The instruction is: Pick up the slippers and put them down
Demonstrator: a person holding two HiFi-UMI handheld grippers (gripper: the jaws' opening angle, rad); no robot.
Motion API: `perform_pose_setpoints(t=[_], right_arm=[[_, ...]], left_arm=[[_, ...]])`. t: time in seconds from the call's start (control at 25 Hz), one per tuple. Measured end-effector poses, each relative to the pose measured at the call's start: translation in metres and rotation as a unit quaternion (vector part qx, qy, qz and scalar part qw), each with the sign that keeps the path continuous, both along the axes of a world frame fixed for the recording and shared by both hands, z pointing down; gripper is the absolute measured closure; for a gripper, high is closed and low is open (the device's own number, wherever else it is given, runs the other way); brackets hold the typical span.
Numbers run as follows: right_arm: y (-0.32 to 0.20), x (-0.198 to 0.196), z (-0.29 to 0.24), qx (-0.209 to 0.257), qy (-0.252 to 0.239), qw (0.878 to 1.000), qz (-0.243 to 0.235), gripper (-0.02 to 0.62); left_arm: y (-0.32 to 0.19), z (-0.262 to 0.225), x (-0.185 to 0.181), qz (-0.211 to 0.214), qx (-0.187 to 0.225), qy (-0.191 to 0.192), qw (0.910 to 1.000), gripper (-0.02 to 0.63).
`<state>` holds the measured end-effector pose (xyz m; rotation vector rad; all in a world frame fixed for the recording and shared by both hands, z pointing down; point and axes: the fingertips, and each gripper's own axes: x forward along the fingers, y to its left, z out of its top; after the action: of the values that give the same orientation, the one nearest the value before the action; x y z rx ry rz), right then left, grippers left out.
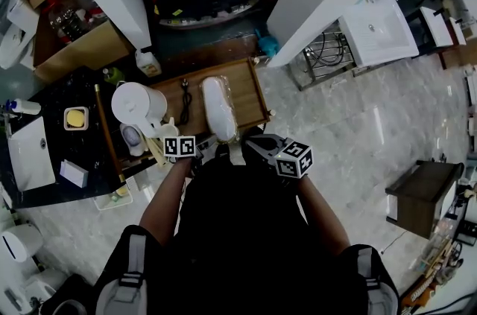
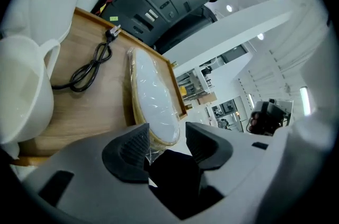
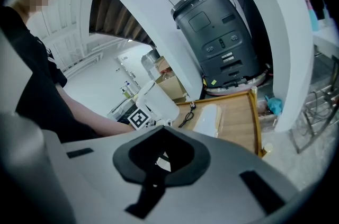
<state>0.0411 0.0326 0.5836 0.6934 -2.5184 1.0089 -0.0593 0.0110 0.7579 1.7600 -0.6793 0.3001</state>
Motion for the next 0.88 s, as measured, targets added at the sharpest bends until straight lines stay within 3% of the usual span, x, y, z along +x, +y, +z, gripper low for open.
perform_pose_setpoints(t=[0.24, 0.56, 0.88], right_arm=[[-0.001, 0.007, -0.002, -0.003, -0.006, 1.000, 0.003, 0.588], [-0.007, 0.013, -0.001, -0.008, -0.007, 1.000, 0.006, 0.588], [-0.008, 0.027, 0.001, -0.017, -0.006, 1.000, 0.019, 0.588]], left_arm=[[0.003, 0.023, 0.002, -0.011, -0.038, -0.011, 0.9992, 0.379], [-0.014, 0.033, 0.003, -0.060, -0.062, 0.010, 0.9962, 0.359], [-0.017, 0.047, 0.004, -0.065, -0.079, -0.008, 0.9948, 0.345]])
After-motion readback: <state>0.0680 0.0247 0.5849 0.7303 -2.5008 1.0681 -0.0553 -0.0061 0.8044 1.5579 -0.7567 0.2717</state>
